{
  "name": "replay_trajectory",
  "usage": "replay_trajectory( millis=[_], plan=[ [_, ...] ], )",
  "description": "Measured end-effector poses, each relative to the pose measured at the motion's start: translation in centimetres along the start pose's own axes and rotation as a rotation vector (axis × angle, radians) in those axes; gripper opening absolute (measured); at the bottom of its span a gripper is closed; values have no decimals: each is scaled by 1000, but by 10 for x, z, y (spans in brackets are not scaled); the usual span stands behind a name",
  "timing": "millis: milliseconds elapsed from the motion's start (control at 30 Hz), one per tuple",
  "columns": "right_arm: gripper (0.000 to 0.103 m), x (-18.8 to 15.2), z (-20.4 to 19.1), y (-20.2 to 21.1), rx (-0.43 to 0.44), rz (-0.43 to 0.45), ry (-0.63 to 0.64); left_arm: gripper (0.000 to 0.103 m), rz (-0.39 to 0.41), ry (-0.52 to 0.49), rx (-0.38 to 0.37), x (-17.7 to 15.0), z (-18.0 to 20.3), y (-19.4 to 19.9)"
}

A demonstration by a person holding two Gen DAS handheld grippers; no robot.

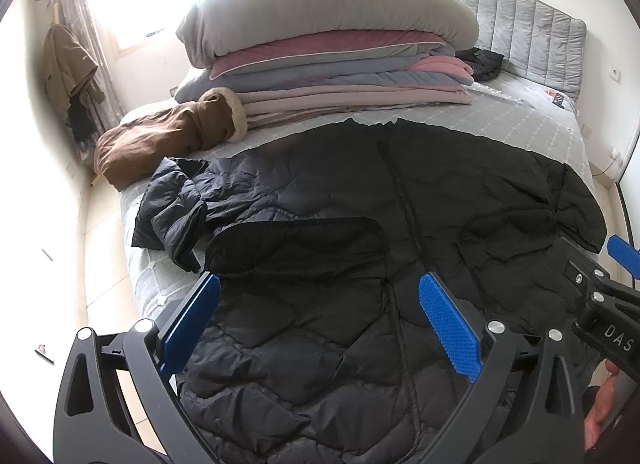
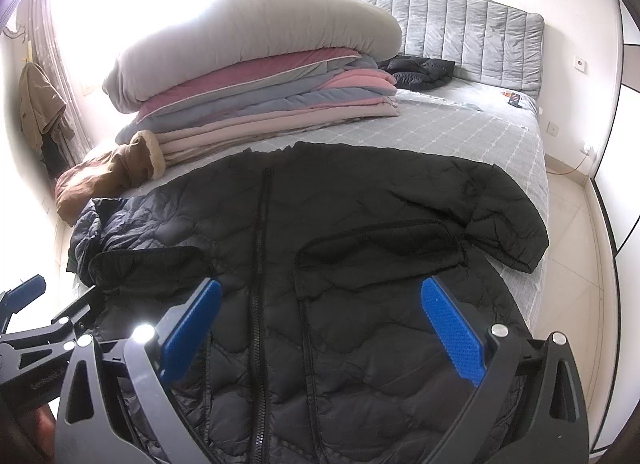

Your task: Fold large clothes

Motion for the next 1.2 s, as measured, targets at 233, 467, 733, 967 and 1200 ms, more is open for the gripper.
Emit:
replay_trajectory(
  millis=[233,467,733,967,1200],
  plan=[
    [97,0,-1,1,-1,0,-2,96,-27,35,-25,-2,-5,-3],
    [97,0,-1,1,-1,0,-5,96,-9,61,-48,3,-8,4],
    [97,1,-1,1,0,0,-6,96,-17,62,-51,4,-8,3],
    [97,1,-1,2,1,1,-8,96,-12,52,-45,4,-7,4],
    [97,1,-2,2,2,2,-8,96,-12,50,-40,3,-7,5]
  ],
)
Point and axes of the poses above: each gripper's, at about its wrist camera, not at the fingertips, and y roughly against the way its jaws point, z to its right, x to its top, the point moved 9 cm from there along -y, roughly the way its jaws point, and after that the axes turned 5 degrees about y, right-handed, at the moved point
